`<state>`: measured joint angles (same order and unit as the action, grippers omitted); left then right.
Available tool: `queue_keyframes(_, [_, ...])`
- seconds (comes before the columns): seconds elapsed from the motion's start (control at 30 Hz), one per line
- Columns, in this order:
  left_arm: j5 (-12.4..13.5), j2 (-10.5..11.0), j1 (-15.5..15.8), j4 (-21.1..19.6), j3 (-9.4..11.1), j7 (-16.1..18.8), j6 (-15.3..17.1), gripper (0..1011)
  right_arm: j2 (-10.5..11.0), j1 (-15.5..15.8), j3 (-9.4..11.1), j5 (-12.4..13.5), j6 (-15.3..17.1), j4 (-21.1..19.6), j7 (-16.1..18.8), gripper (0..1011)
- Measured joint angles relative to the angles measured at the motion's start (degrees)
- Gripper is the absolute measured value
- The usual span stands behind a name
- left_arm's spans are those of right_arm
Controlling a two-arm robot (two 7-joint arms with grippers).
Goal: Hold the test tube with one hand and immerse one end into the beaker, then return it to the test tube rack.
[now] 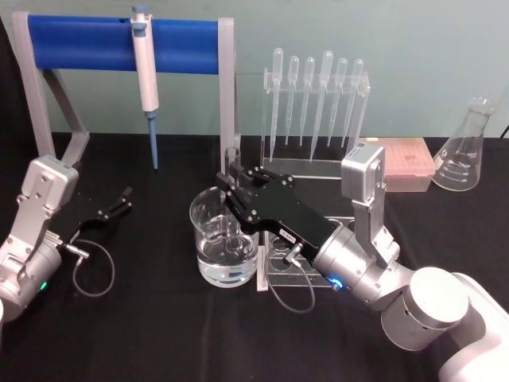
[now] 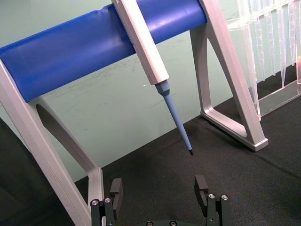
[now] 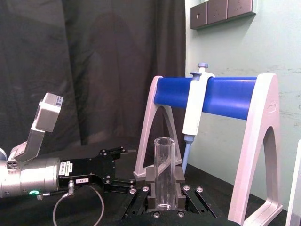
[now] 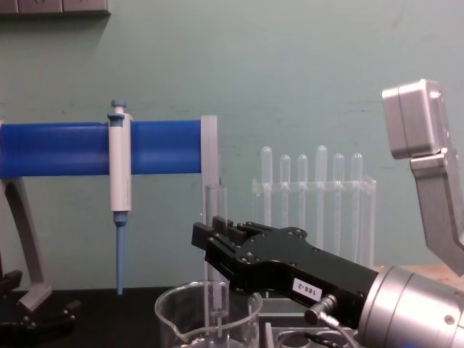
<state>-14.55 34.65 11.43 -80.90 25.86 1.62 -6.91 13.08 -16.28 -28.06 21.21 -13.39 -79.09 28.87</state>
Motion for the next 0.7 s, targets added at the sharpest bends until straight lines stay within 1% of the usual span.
queue_keyframes(0.7, [0.00, 0.00, 0.00, 0.00, 0.00, 0.00, 0.00, 1000, 0.00, 0.00, 0.00, 0.00, 0.00, 0.00, 0.00, 226])
